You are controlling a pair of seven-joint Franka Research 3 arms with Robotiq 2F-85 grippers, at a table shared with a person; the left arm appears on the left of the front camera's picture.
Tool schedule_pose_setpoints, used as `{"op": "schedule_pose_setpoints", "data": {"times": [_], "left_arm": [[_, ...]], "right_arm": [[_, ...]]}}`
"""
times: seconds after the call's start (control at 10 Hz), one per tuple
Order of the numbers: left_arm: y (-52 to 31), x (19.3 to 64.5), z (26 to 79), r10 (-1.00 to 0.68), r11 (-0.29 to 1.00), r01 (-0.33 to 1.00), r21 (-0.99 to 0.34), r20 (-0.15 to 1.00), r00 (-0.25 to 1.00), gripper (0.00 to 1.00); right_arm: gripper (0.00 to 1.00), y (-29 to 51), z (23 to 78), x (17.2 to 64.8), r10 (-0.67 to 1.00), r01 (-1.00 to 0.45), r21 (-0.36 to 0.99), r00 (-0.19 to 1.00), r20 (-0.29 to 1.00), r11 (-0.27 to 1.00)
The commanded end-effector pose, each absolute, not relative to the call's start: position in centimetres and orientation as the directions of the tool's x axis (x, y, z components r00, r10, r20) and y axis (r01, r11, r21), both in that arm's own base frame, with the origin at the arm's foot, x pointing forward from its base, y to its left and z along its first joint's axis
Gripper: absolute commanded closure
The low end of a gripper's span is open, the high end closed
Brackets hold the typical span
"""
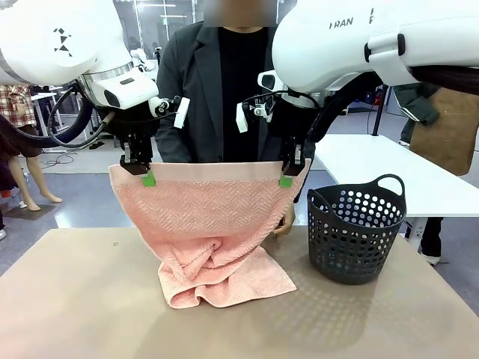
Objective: Fold the towel.
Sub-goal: Release the end of the 100 cm Hotel Towel you were holding and grab the top end of the folded side.
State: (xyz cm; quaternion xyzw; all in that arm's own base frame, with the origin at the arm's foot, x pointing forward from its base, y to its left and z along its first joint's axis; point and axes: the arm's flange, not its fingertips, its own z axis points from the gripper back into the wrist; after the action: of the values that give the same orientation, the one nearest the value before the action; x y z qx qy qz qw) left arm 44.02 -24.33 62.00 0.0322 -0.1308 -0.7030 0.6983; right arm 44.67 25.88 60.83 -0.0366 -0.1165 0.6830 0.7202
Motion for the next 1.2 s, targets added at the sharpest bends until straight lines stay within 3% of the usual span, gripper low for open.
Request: {"op": "schedule_pose_setpoints", "data": {"times": [0.0,1.1], "left_arm": [[-24.30,44.04,61.98,-0.990,0.011,0.974,0.228,0.137,-0.022,1.00],[-24.30,44.04,61.98,-0.990,0.011,0.974,0.228,0.137,-0.022,1.00]], "right_arm": [[1.00,25.80,60.88,44.76,0.993,-0.973,-0.222,0.038,0.110,0.062],[1.00,25.80,60.88,44.76,0.993,-0.973,-0.222,0.038,0.110,0.062]]}}
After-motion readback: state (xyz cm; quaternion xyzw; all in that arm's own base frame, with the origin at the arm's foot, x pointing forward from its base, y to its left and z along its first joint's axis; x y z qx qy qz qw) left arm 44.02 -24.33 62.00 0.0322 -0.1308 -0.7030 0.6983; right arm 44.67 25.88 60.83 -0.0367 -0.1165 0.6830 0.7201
